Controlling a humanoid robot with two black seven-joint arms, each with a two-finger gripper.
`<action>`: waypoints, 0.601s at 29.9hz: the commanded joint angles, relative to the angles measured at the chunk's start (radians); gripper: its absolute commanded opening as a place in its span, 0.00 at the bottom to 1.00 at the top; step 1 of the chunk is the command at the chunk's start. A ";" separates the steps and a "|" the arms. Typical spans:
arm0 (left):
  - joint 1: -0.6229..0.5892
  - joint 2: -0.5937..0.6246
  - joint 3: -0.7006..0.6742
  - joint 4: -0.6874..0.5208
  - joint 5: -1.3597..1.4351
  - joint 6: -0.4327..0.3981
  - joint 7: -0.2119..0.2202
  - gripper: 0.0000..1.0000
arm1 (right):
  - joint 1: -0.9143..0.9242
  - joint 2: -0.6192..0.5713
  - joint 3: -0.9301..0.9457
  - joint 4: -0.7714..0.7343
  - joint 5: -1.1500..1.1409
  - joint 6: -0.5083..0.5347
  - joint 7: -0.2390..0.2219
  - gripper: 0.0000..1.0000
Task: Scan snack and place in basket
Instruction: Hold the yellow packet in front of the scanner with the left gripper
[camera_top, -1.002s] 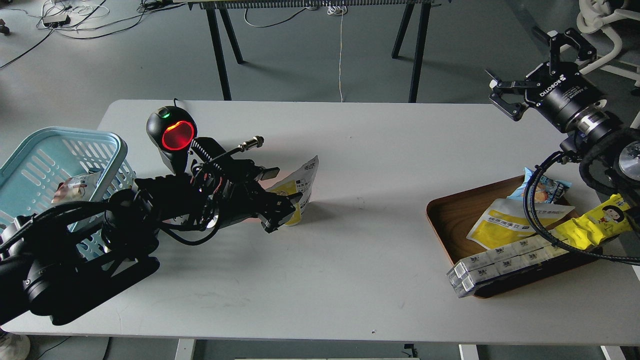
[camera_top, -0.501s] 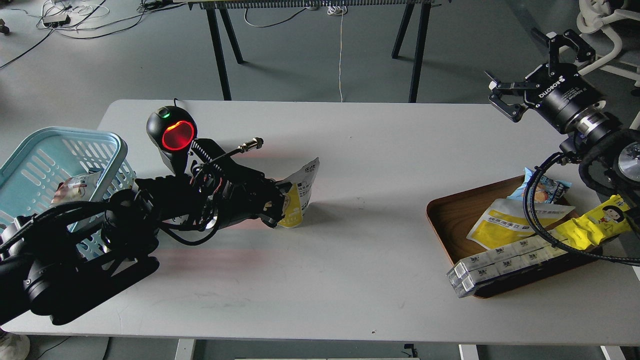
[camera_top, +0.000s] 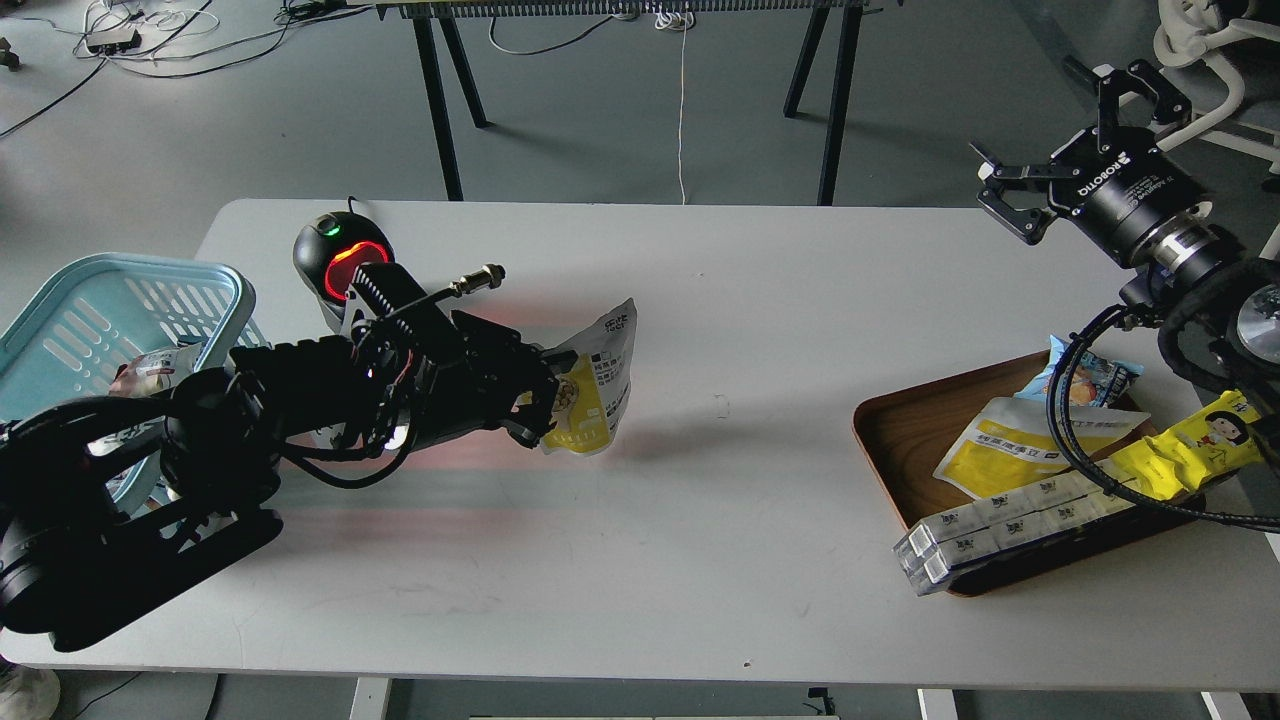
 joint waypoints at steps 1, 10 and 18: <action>-0.002 0.037 -0.003 -0.011 0.000 0.024 -0.013 0.00 | -0.010 0.000 0.000 0.002 0.000 0.000 0.001 0.97; -0.019 0.103 -0.031 -0.016 0.000 0.029 -0.047 0.00 | -0.013 0.002 -0.002 0.002 -0.015 0.000 0.001 0.97; -0.054 0.140 -0.051 -0.016 0.000 0.026 -0.069 0.00 | -0.011 0.003 0.000 0.002 -0.018 0.000 0.001 0.97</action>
